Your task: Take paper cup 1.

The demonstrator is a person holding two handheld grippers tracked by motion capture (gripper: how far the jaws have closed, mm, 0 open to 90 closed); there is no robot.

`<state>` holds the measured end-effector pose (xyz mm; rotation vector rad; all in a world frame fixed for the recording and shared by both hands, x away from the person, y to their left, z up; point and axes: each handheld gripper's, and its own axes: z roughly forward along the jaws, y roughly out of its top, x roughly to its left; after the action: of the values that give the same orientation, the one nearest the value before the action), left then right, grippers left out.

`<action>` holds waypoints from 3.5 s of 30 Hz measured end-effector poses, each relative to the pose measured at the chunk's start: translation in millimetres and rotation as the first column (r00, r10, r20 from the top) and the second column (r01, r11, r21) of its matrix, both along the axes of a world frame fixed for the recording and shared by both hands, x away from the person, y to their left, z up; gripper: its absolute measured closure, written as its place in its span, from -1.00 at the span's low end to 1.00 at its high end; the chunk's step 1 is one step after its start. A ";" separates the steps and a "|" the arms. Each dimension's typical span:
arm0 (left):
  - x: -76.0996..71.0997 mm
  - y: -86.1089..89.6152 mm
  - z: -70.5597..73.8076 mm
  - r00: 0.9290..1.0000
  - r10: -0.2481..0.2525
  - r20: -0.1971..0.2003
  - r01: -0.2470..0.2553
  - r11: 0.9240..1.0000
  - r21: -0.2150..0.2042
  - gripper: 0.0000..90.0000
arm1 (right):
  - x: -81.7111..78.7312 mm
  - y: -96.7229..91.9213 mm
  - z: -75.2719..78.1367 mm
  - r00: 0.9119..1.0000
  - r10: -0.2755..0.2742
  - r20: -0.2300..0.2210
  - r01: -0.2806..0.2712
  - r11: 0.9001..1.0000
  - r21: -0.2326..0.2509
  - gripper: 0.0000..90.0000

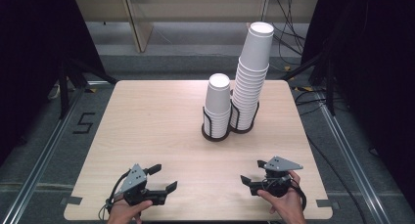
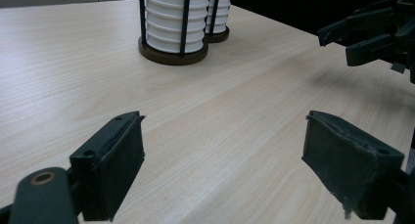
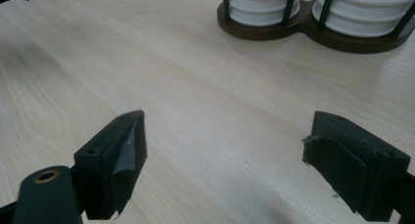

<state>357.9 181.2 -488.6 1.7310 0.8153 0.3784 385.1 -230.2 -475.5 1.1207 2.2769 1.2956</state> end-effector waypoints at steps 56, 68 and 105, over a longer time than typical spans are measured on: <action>0.7 0.8 -0.8 1.000 0.023 -0.012 -0.023 1.000 -0.010 -0.68 | 45.8 44.1 74.2 0.991 0.046 0.124 -0.050 0.998 0.030 -0.62; -0.7 2.4 0.6 1.000 0.027 -0.014 -0.027 1.000 0.000 -0.68 | 84.6 68.9 100.0 0.981 -0.026 0.190 0.012 0.997 0.075 -0.65; -0.3 1.4 -1.2 1.000 0.005 -0.012 -0.005 1.000 0.002 -0.68 | 160.0 109.5 128.7 0.975 -0.153 0.161 0.144 0.987 0.064 -0.66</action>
<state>357.6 182.6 -489.8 1.7346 0.8285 0.3721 545.1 -120.7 -346.8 1.1311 2.0111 1.3428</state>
